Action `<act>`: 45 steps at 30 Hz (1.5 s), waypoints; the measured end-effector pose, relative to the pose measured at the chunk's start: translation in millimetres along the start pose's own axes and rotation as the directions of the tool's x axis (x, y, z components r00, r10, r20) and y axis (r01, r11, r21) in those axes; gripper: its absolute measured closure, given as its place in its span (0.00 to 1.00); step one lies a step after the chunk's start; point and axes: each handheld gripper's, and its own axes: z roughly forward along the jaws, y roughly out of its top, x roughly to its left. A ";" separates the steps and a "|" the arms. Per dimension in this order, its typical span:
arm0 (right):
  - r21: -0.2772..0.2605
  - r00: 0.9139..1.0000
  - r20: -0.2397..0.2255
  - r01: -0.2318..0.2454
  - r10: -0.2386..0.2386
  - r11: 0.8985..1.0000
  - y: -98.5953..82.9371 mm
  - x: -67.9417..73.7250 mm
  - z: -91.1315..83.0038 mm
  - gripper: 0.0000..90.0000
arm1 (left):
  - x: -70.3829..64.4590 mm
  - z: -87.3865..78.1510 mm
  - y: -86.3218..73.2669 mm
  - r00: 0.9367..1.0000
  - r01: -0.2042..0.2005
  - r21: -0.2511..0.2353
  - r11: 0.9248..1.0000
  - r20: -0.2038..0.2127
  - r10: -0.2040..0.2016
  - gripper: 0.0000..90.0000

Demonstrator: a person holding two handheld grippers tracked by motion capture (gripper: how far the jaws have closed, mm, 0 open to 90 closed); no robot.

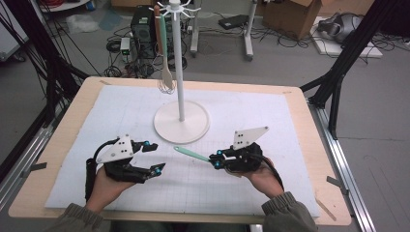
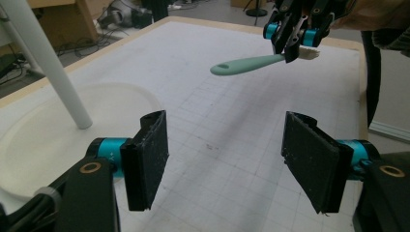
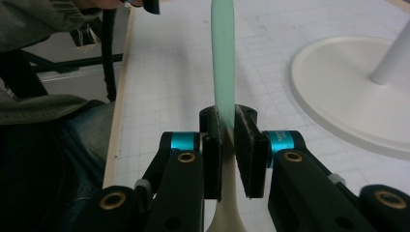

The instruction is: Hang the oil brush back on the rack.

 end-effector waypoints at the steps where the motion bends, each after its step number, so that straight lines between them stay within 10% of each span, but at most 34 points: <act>1: -0.001 1.000 -0.006 0.008 -0.008 1.000 1.0 0.9 1.0 0.92 | -0.2 1.2 0.6 1.000 -0.004 0.001 1.000 0.007 0.004 0.39; 17: 0.002 0.991 -0.103 0.081 -0.080 0.997 17.3 16.6 21.7 0.92 | -6.8 19.5 4.7 0.988 -0.021 0.005 1.000 0.153 0.020 0.50; 36: 0.021 0.985 -0.132 0.110 -0.107 0.994 20.3 20.2 31.0 0.92 | -5.5 19.3 2.1 0.974 -0.040 0.016 0.999 0.225 0.036 0.73; 45: 0.039 0.983 -0.141 0.127 -0.121 0.991 19.0 17.2 33.7 0.90 | -6.2 18.4 3.8 0.951 -0.040 0.026 0.999 0.309 0.030 0.84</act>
